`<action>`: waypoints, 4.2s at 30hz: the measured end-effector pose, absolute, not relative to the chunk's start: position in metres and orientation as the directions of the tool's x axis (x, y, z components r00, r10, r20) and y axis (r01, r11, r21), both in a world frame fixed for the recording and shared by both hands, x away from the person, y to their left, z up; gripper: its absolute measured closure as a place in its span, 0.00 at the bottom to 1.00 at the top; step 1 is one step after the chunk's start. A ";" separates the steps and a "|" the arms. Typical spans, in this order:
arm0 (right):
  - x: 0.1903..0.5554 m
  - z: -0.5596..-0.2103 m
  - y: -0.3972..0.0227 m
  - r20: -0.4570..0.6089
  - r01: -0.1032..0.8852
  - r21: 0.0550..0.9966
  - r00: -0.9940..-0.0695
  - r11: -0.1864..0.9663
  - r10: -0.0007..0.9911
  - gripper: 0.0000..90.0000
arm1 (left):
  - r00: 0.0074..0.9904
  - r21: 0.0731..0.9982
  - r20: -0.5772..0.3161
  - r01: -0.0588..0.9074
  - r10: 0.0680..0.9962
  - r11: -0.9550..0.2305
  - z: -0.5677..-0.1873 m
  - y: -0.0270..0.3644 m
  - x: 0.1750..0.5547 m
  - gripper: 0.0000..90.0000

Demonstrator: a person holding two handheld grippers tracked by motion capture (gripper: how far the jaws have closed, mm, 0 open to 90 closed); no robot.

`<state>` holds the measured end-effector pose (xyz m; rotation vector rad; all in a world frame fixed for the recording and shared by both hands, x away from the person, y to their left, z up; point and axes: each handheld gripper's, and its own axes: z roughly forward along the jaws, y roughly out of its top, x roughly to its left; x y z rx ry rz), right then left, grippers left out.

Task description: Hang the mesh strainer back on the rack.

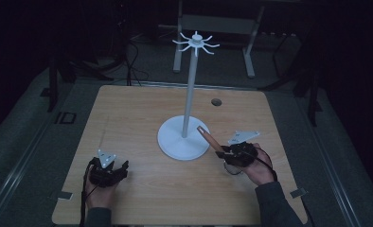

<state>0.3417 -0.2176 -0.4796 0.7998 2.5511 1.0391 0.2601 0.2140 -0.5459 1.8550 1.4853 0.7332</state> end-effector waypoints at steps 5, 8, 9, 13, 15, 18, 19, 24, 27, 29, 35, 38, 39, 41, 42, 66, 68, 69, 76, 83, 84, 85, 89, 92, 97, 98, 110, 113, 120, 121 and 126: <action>0.343 -0.475 -0.213 -0.044 0.392 0.726 -0.794 0.566 0.606 0.78 | 0.208 0.770 0.032 0.619 0.978 -0.157 -0.546 0.213 0.260 0.42; 0.344 -0.472 -0.211 -0.039 0.388 0.744 -0.787 0.544 0.615 0.78 | 0.210 0.768 0.035 0.621 0.977 -0.161 -0.546 0.213 0.260 0.42; 0.344 -0.471 -0.210 -0.038 0.383 0.752 -0.787 0.537 0.616 0.78 | 0.209 0.768 0.035 0.620 0.977 -0.160 -0.546 0.213 0.260 0.42; 0.345 -0.467 -0.208 -0.031 0.371 0.779 -0.783 0.506 0.622 0.78 | 0.205 0.772 0.029 0.617 0.978 -0.153 -0.546 0.213 0.260 0.42; 0.345 -0.465 -0.207 -0.020 0.375 0.788 -0.777 0.488 0.629 0.78 | 0.206 0.772 0.029 0.617 0.978 -0.153 -0.546 0.213 0.260 0.42; 0.346 -0.463 -0.206 -0.009 0.375 0.803 -0.771 0.464 0.637 0.78 | 0.206 0.772 0.029 0.618 0.978 -0.153 -0.546 0.213 0.260 0.42; 0.346 -0.461 -0.206 -0.007 0.374 0.807 -0.768 0.458 0.640 0.78 | 0.205 0.772 0.028 0.617 0.978 -0.151 -0.546 0.213 0.260 0.42; 0.349 -0.456 -0.205 0.019 0.386 0.819 -0.757 0.424 0.653 0.78 | 0.204 0.772 0.030 0.618 0.979 -0.152 -0.546 0.213 0.260 0.42; 0.350 -0.452 -0.205 0.037 0.392 0.829 -0.751 0.399 0.660 0.78 | 0.207 0.770 0.032 0.618 0.978 -0.156 -0.546 0.214 0.260 0.42; 0.351 -0.450 -0.204 0.050 0.391 0.838 -0.749 0.379 0.661 0.78 | 0.207 0.770 0.033 0.618 0.978 -0.157 -0.546 0.214 0.260 0.42; 0.351 -0.443 -0.201 0.069 0.386 0.851 -0.754 0.356 0.653 0.78 | 0.209 0.769 0.033 0.619 0.977 -0.158 -0.546 0.213 0.260 0.42; 0.351 -0.441 -0.200 0.076 0.385 0.855 -0.756 0.348 0.650 0.78 | 0.207 0.772 0.030 0.617 0.978 -0.154 -0.546 0.213 0.260 0.42; 0.351 -0.441 -0.200 0.079 0.384 0.857 -0.756 0.343 0.650 0.78 | 0.206 0.772 0.030 0.617 0.978 -0.154 -0.546 0.213 0.260 0.42; 0.352 -0.439 -0.200 0.083 0.381 0.862 -0.757 0.335 0.648 0.78 | 0.208 0.771 0.032 0.618 0.978 -0.156 -0.546 0.213 0.260 0.42; 0.352 -0.438 -0.200 0.086 0.380 0.864 -0.758 0.330 0.647 0.78 | 0.207 0.771 0.031 0.618 0.978 -0.155 -0.546 0.213 0.260 0.42; 0.356 -0.414 -0.203 0.178 0.364 0.913 -0.763 0.185 0.622 0.78 | 0.199 0.773 0.033 0.616 0.979 -0.151 -0.545 0.213 0.260 0.42; 0.356 -0.413 -0.203 0.183 0.363 0.915 -0.763 0.177 0.620 0.78 | 0.200 0.772 0.032 0.618 0.979 -0.152 -0.546 0.213 0.260 0.42; 0.356 -0.413 -0.202 0.185 0.363 0.915 -0.764 0.174 0.618 0.78 | 0.201 0.771 0.033 0.618 0.979 -0.153 -0.546 0.213 0.260 0.42; 0.356 -0.407 -0.200 0.187 0.352 0.923 -0.765 0.157 0.616 0.78 | 0.197 0.773 0.031 0.617 0.980 -0.149 -0.545 0.214 0.260 0.42; 0.354 -0.400 -0.199 0.170 0.328 0.933 -0.766 0.149 0.620 0.77 | 0.198 0.773 0.031 0.617 0.980 -0.149 -0.546 0.213 0.260 0.42; 0.354 -0.399 -0.199 0.169 0.326 0.934 -0.766 0.148 0.620 0.78 | 0.198 0.773 0.031 0.617 0.980 -0.149 -0.546 0.214 0.260 0.42; 0.354 -0.399 -0.198 0.168 0.324 0.935 -0.765 0.146 0.621 0.78 | 0.197 0.773 0.030 0.617 0.980 -0.148 -0.546 0.214 0.260 0.42; 0.354 -0.395 -0.198 0.175 0.319 0.939 -0.767 0.130 0.617 0.78 | 0.198 0.773 0.031 0.617 0.980 -0.149 -0.546 0.214 0.260 0.42; 0.354 -0.392 -0.199 0.181 0.317 0.941 -0.768 0.120 0.614 0.78 | 0.197 0.772 0.030 0.618 0.980 -0.148 -0.545 0.214 0.260 0.42; 0.353 -0.389 -0.200 0.195 0.314 0.945 -0.770 0.094 0.607 0.77 | 0.197 0.772 0.030 0.618 0.980 -0.148 -0.545 0.214 0.260 0.42; 0.353 -0.388 -0.200 0.196 0.312 0.946 -0.771 0.091 0.606 0.77 | 0.197 0.772 0.031 0.618 0.980 -0.149 -0.545 0.214 0.260 0.42; 0.353 -0.380 -0.199 0.202 0.300 0.951 -0.784 0.074 0.587 0.78 | 0.199 0.772 0.032 0.617 0.980 -0.150 -0.545 0.214 0.260 0.42; 0.354 -0.378 -0.199 0.207 0.303 0.951 -0.782 0.067 0.588 0.77 | 0.199 0.772 0.032 0.617 0.979 -0.151 -0.545 0.214 0.260 0.42; 0.355 -0.376 -0.201 0.234 0.305 0.952 -0.784 0.028 0.575 0.77 | 0.198 0.773 0.032 0.617 0.980 -0.150 -0.545 0.214 0.260 0.42; 0.355 -0.376 -0.201 0.234 0.305 0.952 -0.784 0.028 0.575 0.77 | 0.198 0.773 0.032 0.617 0.980 -0.150 -0.545 0.214 0.260 0.42; 0.355 -0.373 -0.201 0.229 0.300 0.953 -0.785 0.029 0.575 0.77 | 0.198 0.773 0.032 0.616 0.980 -0.150 -0.545 0.214 0.260 0.42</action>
